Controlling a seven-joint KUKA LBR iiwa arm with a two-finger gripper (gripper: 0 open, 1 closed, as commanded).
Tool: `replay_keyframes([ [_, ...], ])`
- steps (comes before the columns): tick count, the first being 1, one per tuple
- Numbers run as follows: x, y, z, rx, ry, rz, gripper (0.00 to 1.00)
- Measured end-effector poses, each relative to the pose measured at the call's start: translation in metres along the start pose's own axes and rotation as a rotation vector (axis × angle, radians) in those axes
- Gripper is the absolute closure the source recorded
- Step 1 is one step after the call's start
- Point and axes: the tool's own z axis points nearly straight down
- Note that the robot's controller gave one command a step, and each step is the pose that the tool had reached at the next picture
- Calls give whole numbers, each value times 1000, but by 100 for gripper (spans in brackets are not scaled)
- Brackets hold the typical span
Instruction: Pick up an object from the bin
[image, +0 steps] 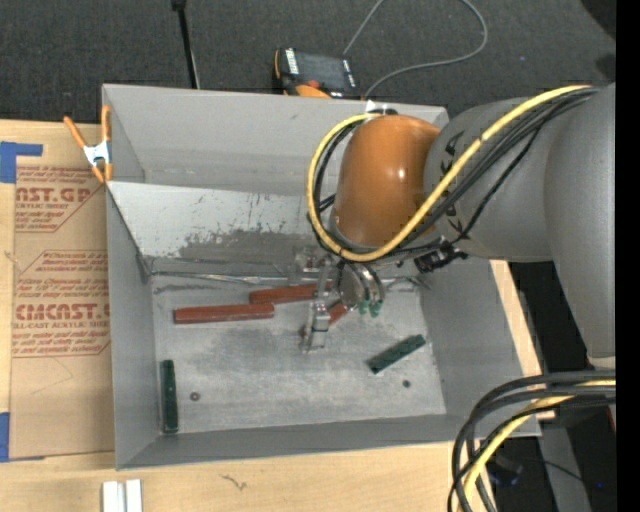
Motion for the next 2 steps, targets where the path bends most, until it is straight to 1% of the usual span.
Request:
replay_keyframes([
  [1,-25,-60,89,1,-1,-203,0],
  [2,-28,-57,82,0,-10,-204,100],
])
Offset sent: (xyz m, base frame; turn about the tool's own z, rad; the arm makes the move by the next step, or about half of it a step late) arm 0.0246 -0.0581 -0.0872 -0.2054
